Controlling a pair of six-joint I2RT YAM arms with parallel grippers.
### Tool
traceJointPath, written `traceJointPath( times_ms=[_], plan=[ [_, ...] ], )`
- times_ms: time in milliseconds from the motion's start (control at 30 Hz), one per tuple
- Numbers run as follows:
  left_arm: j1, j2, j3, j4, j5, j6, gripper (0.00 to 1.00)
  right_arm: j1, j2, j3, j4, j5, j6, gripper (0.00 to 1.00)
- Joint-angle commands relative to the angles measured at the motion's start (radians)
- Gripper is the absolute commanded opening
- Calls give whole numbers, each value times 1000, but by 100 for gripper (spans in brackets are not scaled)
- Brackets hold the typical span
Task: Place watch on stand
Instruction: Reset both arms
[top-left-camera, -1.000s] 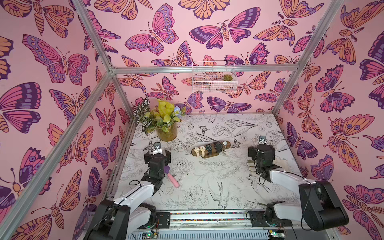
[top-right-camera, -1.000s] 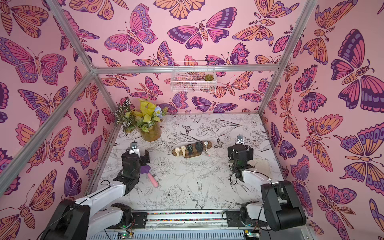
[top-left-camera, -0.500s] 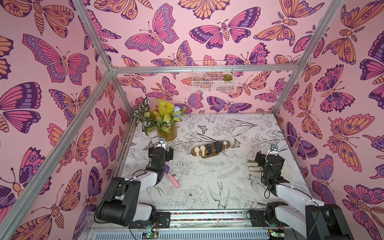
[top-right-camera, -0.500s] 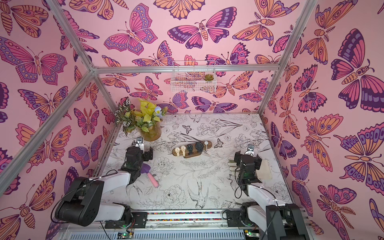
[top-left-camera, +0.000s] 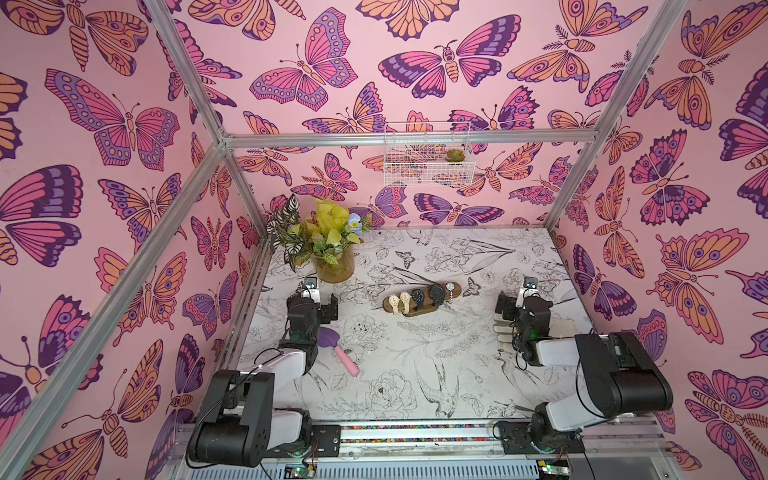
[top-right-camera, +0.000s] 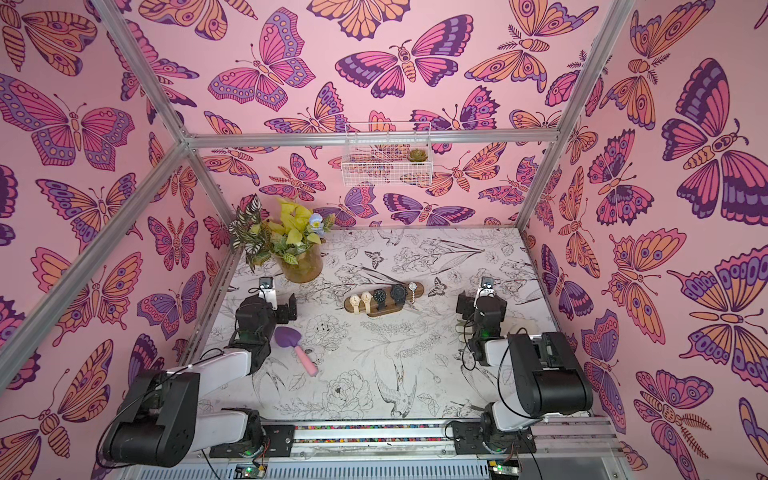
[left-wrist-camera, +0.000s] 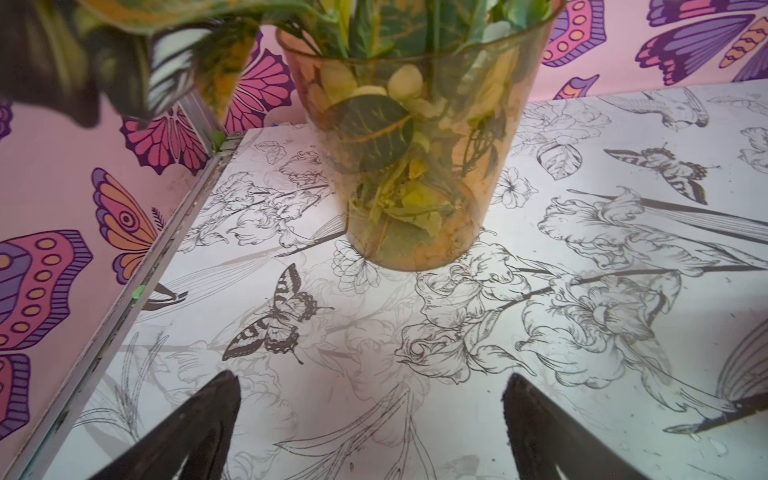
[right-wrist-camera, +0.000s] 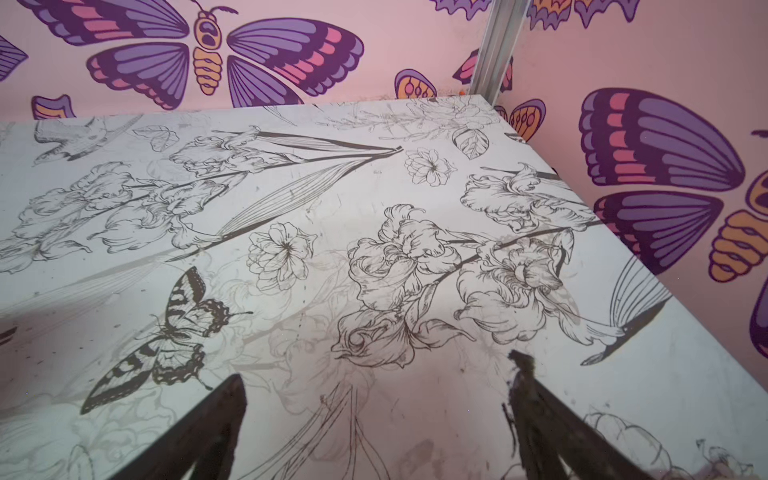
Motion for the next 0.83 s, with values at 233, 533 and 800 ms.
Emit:
traceJointPath(
  times_ms=[233, 533, 800],
  plan=[
    [96, 247, -47, 327, 163, -41, 99, -6, -16, 44, -50, -61, -19, 99],
    [95, 226, 28, 179, 151, -47, 99, -7, -15, 56, -76, -61, -13, 99],
    [95, 224, 29, 173, 151, -47, 99, -31, -17, 62, -89, -112, -6, 99]
  ],
)
